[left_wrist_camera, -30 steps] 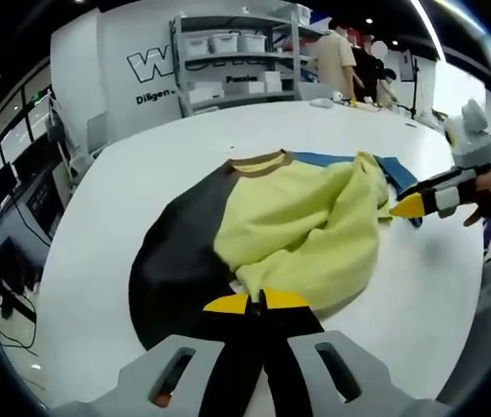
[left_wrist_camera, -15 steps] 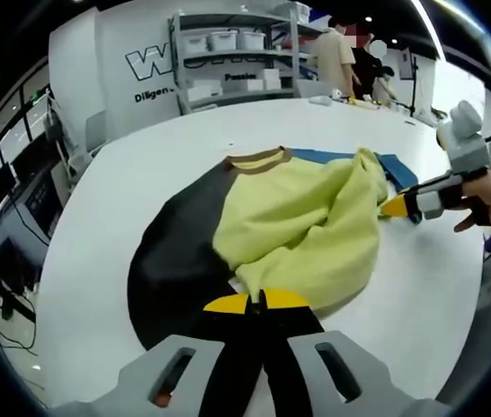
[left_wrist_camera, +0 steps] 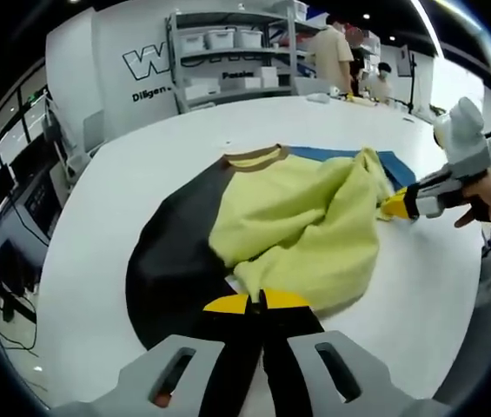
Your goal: Fold the garment on the visible template until the final outline fits inside the template.
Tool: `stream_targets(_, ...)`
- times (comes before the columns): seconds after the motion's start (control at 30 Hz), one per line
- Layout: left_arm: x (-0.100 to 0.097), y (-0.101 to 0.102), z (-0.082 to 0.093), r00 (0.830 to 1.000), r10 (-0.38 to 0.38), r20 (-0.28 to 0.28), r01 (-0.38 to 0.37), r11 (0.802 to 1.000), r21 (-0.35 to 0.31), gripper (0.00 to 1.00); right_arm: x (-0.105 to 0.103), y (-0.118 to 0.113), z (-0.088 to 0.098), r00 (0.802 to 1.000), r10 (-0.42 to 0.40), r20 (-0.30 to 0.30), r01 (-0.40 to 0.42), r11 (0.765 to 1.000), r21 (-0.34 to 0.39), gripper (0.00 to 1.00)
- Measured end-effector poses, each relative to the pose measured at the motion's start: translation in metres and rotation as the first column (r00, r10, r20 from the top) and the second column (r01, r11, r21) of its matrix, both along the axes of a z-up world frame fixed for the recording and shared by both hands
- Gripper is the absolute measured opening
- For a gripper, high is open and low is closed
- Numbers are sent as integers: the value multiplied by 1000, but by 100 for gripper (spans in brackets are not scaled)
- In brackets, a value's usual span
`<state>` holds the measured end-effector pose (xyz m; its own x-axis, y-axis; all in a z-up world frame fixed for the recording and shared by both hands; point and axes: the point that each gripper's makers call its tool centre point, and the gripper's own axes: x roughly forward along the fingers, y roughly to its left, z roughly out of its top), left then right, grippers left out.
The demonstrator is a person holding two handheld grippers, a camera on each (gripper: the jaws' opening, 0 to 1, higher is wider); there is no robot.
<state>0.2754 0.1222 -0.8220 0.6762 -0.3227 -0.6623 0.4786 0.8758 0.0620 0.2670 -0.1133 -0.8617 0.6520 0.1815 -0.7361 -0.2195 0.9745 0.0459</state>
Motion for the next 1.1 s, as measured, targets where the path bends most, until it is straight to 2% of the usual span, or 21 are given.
stream_targets(0.2, -10, -1, 5, 999, -26, -32, 26, 1000, -7, 7, -21, -7, 15, 997, 76, -18, -75, 997, 29, 0)
stream_targets(0.23, -12, -1, 11, 999, -37, -29, 37, 999, -4, 7, -32, -11, 20, 994, 104, -33, -103, 994, 43, 0)
stream_targets(0.33, -22, -2, 21, 998, -62, -27, 61, 998, -11, 7, -47, -14, 30, 987, 155, -33, -152, 986, 65, 0)
stream_targets(0.37, -26, -1, 23, 997, -69, -31, 69, 998, -11, 7, -54, -13, 31, 981, 191, -45, -187, 980, 68, 0)
stream_targets(0.43, -37, 1, 23, 995, -84, -52, 84, 996, -10, 7, -63, -16, 37, 977, 213, -35, -210, 975, 73, 0)
stream_targets(0.5, -46, 4, 22, 994, -85, -72, 85, 996, -9, 7, -75, -18, 39, 967, 249, -52, -245, 967, 75, 0)
stream_targets(0.57, -54, 8, 22, 993, -87, -86, 87, 996, -5, 7, -81, -19, 45, 965, 257, -45, -252, 963, 95, 0)
stream_targets(0.63, -60, 11, 22, 991, -91, -94, 92, 996, 5, 7, -88, -15, 51, 965, 257, -49, -245, 954, 175, 0)
stream_targets(0.83, -79, 26, 28, 989, -80, -121, 81, 997, 4, 7, -104, -27, 57, 953, 294, -68, -282, 948, 150, 0)
stream_targets(0.97, -93, 28, 32, 987, -84, -134, 82, 996, -18, 8, -117, -36, 64, 952, 295, -82, -284, 950, 128, 0)
stream_targets(1.03, -105, 30, 31, 985, -26, -173, 22, 999, -28, 7, -125, -39, 67, 951, 293, -95, -281, 952, 123, 0)
stream_targets(1.1, -115, 24, 33, 984, -43, -174, 40, 999, -21, 8, -133, -41, 67, 949, 296, -110, -284, 952, 117, 0)
